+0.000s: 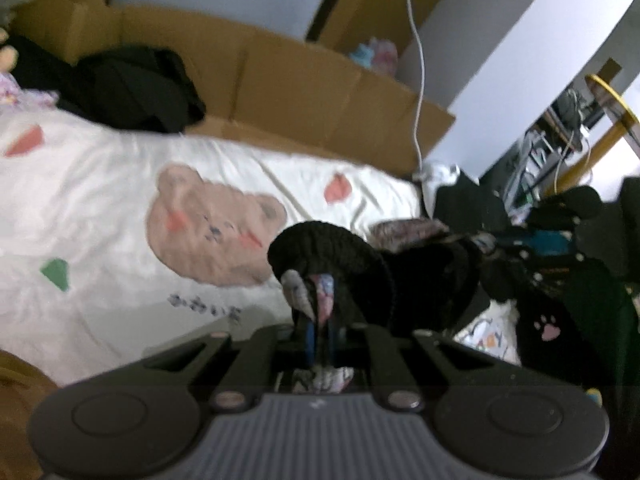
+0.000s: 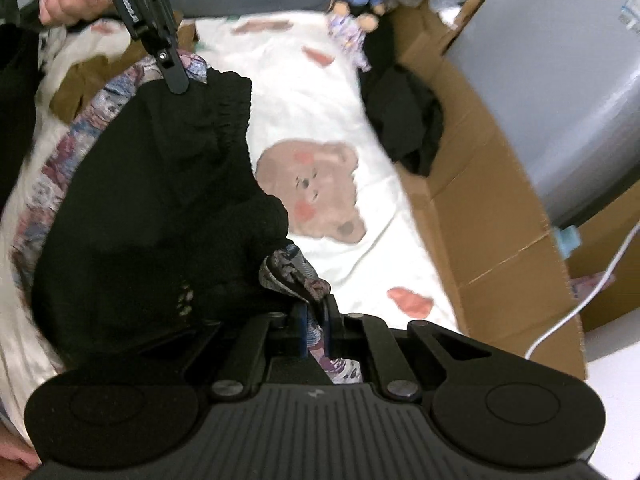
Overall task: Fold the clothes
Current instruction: 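Lift the black shorts up off the bed with both grippers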
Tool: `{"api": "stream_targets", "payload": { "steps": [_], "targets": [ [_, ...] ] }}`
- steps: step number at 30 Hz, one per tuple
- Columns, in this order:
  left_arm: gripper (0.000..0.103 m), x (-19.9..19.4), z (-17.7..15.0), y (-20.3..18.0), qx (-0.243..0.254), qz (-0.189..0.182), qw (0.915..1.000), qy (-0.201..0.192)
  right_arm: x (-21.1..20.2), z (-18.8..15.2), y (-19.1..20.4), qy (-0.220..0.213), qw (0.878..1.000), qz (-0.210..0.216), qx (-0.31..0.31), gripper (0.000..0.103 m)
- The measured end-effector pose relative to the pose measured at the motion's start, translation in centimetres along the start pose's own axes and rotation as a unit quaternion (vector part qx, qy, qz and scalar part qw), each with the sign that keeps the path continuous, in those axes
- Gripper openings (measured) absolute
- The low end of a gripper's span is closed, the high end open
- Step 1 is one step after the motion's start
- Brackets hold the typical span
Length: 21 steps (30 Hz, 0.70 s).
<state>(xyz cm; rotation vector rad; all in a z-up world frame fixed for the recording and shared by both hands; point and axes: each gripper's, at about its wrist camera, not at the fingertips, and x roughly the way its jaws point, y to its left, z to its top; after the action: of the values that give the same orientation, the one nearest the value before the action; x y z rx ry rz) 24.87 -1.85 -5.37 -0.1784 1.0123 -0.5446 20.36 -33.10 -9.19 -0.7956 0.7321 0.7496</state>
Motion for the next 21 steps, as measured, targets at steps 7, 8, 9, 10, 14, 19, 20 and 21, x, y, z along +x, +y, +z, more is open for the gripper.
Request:
{"api": "stream_targets", "payload": {
  "steps": [7, 8, 9, 10, 14, 19, 20, 21],
  "targets": [
    [0.006, -7.5, 1.9, -1.4, 0.013, 0.019, 0.9966, -0.079, -7.6, 2.3, -0.7, -0.053, 0.995, -0.054, 0.06, 0.007],
    [0.006, -8.2, 2.2, -1.6, 0.014, 0.019, 0.9959, -0.087, -8.5, 2.6, -0.6, -0.06, 0.994, -0.062, 0.066, 0.007],
    [0.006, -9.3, 2.5, -1.9, 0.017, 0.02, 0.9949, -0.098, -9.4, 2.8, -0.6, -0.067, 0.993, -0.069, 0.072, 0.007],
    [0.006, -10.5, 2.8, -2.3, 0.021, 0.019, 0.9936, -0.109, -10.4, 3.0, -0.5, -0.074, 0.991, -0.076, 0.078, 0.007],
    [0.006, -14.8, 3.5, -4.0, 0.039, 0.014, 0.9884, -0.146, -16.3, 4.2, 0.0, -0.11, 0.983, -0.108, 0.097, 0.007],
    [0.006, -20.1, 4.2, -6.3, 0.061, 0.001, 0.9796, -0.191, -22.2, 5.3, 1.3, -0.142, 0.976, -0.131, 0.1, 0.007],
    [0.006, -21.0, 4.2, -6.8, 0.065, -0.002, 0.9777, -0.2, -23.3, 5.5, 1.5, -0.147, 0.975, -0.134, 0.102, 0.007],
    [0.006, -21.8, 4.1, -7.2, 0.069, -0.004, 0.9763, -0.205, -24.2, 5.9, 1.5, -0.153, 0.973, -0.137, 0.104, 0.007]
  ]
}}
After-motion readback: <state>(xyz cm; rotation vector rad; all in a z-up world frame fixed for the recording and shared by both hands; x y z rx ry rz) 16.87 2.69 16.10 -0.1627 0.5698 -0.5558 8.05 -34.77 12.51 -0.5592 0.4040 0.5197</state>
